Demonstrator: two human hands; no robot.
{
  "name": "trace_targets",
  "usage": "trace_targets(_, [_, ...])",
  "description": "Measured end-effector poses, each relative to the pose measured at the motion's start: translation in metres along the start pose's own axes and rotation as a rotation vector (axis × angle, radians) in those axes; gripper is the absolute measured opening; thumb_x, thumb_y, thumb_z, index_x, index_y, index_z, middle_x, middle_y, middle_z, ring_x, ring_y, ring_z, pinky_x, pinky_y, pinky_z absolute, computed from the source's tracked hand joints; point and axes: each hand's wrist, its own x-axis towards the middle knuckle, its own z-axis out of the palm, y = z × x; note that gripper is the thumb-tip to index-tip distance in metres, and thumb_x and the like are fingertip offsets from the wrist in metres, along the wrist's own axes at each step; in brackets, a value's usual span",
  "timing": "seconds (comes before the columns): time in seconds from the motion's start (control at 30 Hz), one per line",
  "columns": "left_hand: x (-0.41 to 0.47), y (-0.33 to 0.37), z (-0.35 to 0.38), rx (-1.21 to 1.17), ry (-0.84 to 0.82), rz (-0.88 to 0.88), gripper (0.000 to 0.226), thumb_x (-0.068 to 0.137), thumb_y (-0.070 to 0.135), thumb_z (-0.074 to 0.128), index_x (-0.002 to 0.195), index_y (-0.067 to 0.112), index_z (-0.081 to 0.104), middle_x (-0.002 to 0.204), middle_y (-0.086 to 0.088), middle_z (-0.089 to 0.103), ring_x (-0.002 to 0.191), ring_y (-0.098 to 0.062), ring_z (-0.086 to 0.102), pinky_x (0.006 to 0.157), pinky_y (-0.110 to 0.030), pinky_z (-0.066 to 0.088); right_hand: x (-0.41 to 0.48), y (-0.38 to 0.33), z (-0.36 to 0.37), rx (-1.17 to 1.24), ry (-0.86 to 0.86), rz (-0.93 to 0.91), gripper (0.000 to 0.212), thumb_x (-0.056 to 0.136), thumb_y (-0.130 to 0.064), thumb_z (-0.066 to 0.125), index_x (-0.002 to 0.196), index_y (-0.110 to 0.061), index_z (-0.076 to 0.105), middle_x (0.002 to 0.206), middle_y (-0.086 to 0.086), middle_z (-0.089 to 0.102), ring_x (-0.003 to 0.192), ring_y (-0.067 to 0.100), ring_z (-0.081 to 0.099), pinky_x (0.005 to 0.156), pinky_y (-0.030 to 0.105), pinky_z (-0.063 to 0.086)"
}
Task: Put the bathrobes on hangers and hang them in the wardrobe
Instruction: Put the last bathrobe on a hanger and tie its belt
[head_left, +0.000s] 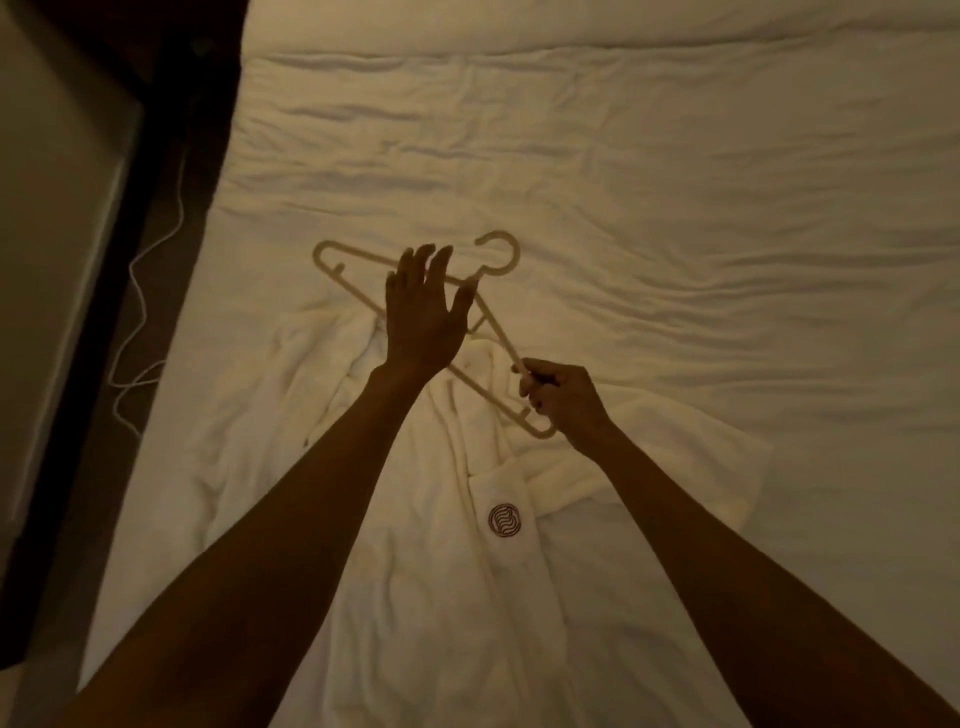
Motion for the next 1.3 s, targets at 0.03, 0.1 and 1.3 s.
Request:
trace_targets(0.03, [-0.007,-0.016,-0.007,0.053,-0.061,-0.005,0.06,0.1,0.054,0.036,0.146,0.016,0.044,0.151,-0.008,0.043,0.146,-0.029,0.027,0.117,-0.049,0.019,-0.007,-0.001,0.013,0.007,-0.053,0.001,0.034,0.087,0.015,0.046,0.112,0.003,0.066,0.074,-0.003,0.064,0.056,0.005,0.051,0.056,0.018,0.041])
trace_targets(0.1, [-0.022,-0.048,-0.021,0.108,-0.146,-0.017,0.053,0.103,0.05,0.036,0.144,0.019,0.047,0.148,-0.003,0.047,0.147,-0.025,0.026,0.119,-0.053,0.01,-0.015,0.001,0.039,0.011,-0.138,0.016,0.029,0.091,0.012,0.047,0.112,0.006,0.065,0.072,0.0,0.062,0.054,0.007,0.047,0.053,0.018,0.039])
trace_targets(1.3, [0.035,-0.244,-0.002,0.168,-0.528,0.408,0.02,0.087,0.03,0.06,0.095,0.037,0.077,0.084,0.011,0.067,0.098,-0.015,0.051,0.097,-0.043,0.02,0.188,-0.016,0.18,-0.826,-0.115,-0.367,0.014,0.084,-0.015,0.071,0.097,-0.015,0.075,0.096,0.007,0.046,0.095,0.026,0.051,0.08,0.028,0.039])
